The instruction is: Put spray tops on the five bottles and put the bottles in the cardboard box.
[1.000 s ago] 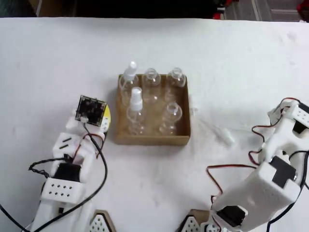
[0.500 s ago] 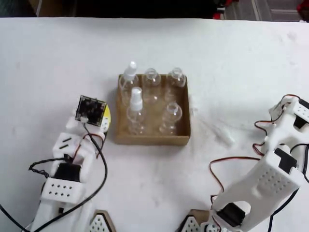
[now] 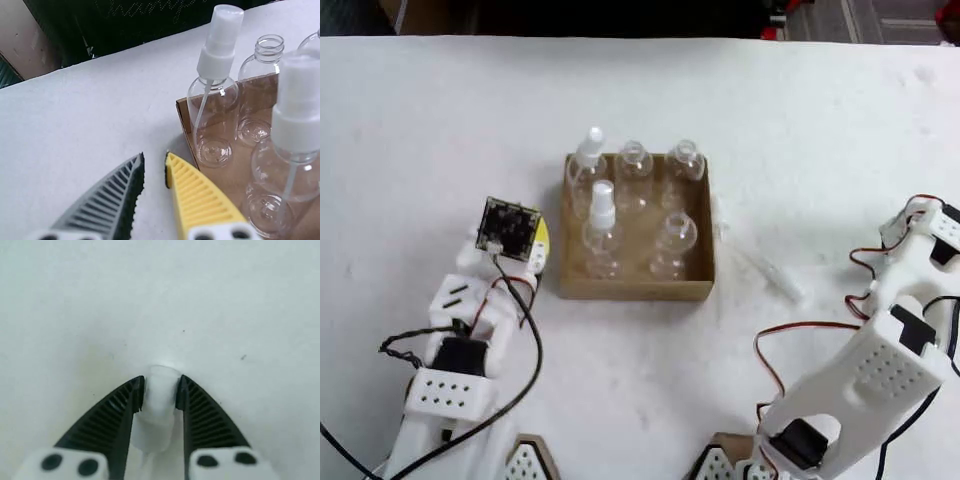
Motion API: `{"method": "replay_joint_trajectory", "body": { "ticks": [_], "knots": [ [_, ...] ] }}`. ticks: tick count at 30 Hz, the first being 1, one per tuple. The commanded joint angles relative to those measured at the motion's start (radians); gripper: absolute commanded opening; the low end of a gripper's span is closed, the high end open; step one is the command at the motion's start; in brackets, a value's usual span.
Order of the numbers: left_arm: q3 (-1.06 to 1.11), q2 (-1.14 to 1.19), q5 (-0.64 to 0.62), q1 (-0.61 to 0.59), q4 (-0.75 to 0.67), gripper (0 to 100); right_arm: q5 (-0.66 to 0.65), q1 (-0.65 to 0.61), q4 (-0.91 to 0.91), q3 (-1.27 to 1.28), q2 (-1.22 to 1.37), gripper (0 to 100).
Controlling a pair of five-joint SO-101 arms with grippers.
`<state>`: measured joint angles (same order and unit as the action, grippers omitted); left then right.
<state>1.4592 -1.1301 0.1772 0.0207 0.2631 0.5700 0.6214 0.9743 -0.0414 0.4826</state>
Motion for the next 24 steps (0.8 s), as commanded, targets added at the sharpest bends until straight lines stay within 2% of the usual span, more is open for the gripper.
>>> {"method": "replay_joint_trajectory", "body": {
  "ticks": [1,15,24],
  "knots": [
    [0.0,0.005,0.008,0.01,-0.017,7,-0.005,0.01,0.035,-0.043,-0.038,2.3],
    [0.0,0.005,0.008,0.008,-0.017,7,-0.183,0.004,0.203,-0.037,-0.438,2.3],
    [0.0,0.005,0.008,0.005,-0.017,7,-0.193,0.001,0.289,-0.035,-0.687,2.6]
  ]
}}
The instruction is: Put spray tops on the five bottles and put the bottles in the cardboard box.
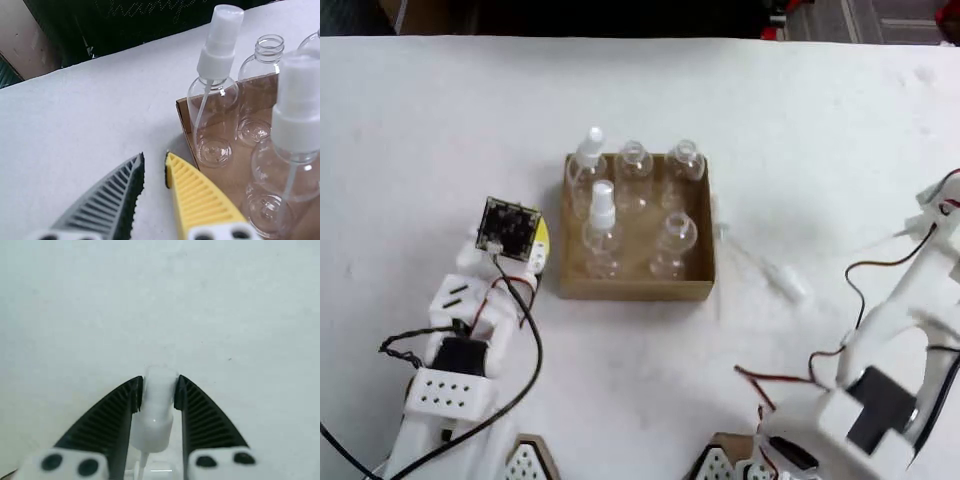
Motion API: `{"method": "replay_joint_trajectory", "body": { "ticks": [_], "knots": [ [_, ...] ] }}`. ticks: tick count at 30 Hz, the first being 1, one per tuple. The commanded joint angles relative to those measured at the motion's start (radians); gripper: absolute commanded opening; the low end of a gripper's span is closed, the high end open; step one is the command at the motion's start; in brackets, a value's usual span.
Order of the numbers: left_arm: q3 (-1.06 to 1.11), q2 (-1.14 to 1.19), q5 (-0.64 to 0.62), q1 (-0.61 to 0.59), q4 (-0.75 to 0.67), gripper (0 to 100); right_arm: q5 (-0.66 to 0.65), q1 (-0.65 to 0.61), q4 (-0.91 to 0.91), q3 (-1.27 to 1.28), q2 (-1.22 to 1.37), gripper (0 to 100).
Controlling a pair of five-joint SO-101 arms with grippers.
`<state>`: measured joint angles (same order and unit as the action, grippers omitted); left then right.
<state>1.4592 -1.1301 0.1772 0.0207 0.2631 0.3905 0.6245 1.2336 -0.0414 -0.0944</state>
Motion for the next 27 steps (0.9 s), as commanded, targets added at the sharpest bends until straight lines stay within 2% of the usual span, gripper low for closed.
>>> {"method": "replay_joint_trajectory", "body": {
  "ticks": [1,8,13,19,21,27],
  "knots": [
    [0.0,0.005,0.008,0.004,-0.017,7,-0.014,-0.004,0.048,-0.035,-0.139,2.6],
    [0.0,0.005,0.008,0.004,-0.017,7,-0.051,-0.091,0.154,-0.034,-0.306,2.8],
    [0.0,0.005,0.008,0.004,-0.017,7,-0.167,-0.133,0.154,-0.034,-0.409,2.8],
    [0.0,0.005,0.008,0.008,-0.017,7,-0.186,-0.147,0.147,-0.038,-0.495,2.8],
    [0.0,0.005,0.008,0.01,-0.017,7,-0.212,-0.183,0.147,-0.037,-0.516,2.6],
    [0.0,0.004,0.008,0.004,-0.017,7,-0.434,-0.401,0.168,-0.034,-0.596,2.3]
  ]
}}
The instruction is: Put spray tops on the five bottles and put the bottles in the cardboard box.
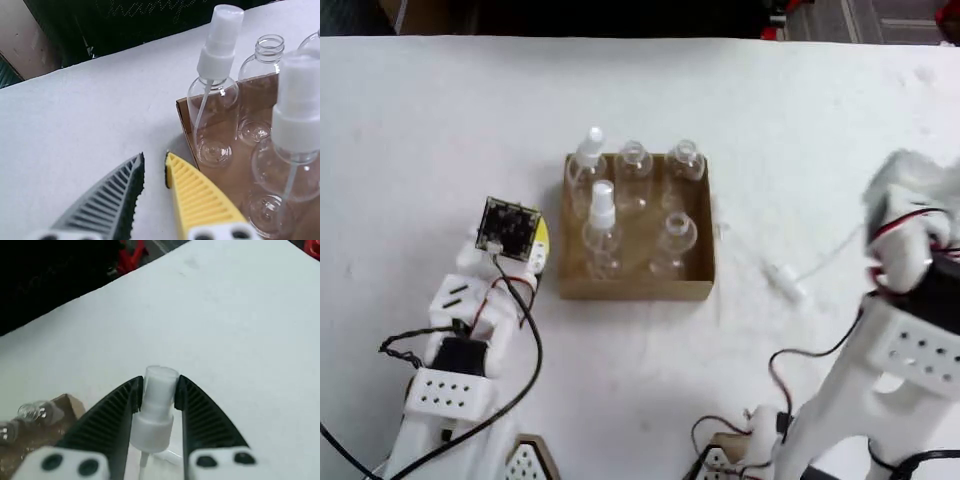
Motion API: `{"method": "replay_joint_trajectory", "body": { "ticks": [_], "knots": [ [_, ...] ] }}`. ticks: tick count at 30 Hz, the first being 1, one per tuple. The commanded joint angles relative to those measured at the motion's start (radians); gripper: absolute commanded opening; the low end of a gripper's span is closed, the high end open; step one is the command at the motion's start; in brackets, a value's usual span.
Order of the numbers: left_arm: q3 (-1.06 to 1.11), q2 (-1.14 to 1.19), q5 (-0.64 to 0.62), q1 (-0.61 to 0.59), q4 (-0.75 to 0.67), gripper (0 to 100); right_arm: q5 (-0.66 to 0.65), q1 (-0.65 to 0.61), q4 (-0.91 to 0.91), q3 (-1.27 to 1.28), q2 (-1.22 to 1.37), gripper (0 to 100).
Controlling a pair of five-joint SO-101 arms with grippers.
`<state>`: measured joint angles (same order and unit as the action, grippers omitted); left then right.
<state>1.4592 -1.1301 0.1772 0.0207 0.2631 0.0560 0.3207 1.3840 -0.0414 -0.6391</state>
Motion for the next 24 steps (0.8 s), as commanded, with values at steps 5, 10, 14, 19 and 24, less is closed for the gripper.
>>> {"method": "replay_joint_trajectory", "body": {
  "ticks": [5,10,14,19,24],
  "knots": [
    [0.0,0.004,0.008,0.004,-0.017,7,-0.199,-0.277,0.077,-0.034,-0.17,2.3],
    [-0.002,0.004,0.008,0.002,-0.017,7,-0.216,-0.404,0.17,-0.029,-0.28,2.3],
    [-0.002,0.004,0.005,0.002,-0.018,7,-0.213,-0.475,0.007,0.052,-0.325,2.3],
    [-0.002,0.004,0.003,0.002,-0.018,7,-0.218,-0.544,-0.346,0.215,-0.331,2.3],
    [-0.002,0.004,0.002,0.004,-0.017,7,-0.218,-0.558,-0.797,0.446,-0.329,1.5]
  ]
}}
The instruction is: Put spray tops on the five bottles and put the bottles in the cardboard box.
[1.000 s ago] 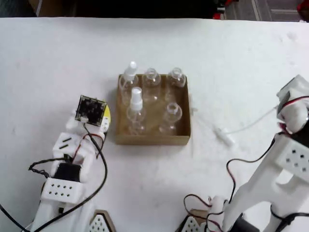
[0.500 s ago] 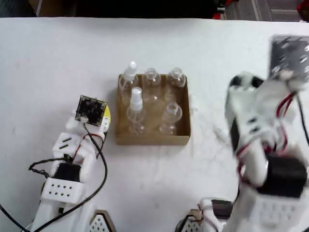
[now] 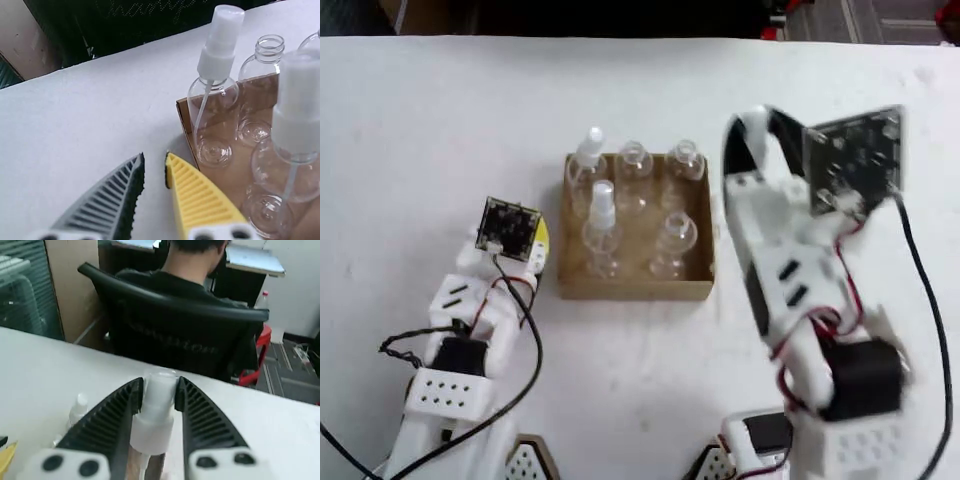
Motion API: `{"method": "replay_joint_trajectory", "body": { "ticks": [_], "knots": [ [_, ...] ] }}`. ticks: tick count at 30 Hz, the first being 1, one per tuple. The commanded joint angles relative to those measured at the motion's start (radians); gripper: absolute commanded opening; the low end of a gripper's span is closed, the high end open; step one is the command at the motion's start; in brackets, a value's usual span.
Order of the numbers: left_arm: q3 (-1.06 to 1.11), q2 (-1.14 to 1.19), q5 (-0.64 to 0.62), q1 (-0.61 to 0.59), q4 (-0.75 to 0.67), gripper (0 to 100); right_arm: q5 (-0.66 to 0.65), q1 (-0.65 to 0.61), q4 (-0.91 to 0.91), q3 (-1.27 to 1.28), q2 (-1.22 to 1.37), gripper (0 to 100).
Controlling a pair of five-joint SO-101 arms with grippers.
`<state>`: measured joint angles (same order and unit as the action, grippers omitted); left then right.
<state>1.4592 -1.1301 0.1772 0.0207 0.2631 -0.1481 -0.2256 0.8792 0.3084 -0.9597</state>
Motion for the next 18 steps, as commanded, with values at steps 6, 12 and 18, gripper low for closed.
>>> {"method": "replay_joint_trajectory", "body": {
  "ticks": [6,12,18],
  "knots": [
    [-0.002,0.004,0.002,0.008,-0.017,7,-0.015,-0.065,-0.82,0.373,0.061,1.5],
    [-0.002,0.004,0.002,0.01,-0.018,7,-0.015,-0.154,-0.868,0.216,0.308,1.5],
    [-0.002,0.004,0.005,0.004,-0.018,7,-0.015,-0.153,-0.86,-0.049,0.587,1.5]
  ]
}}
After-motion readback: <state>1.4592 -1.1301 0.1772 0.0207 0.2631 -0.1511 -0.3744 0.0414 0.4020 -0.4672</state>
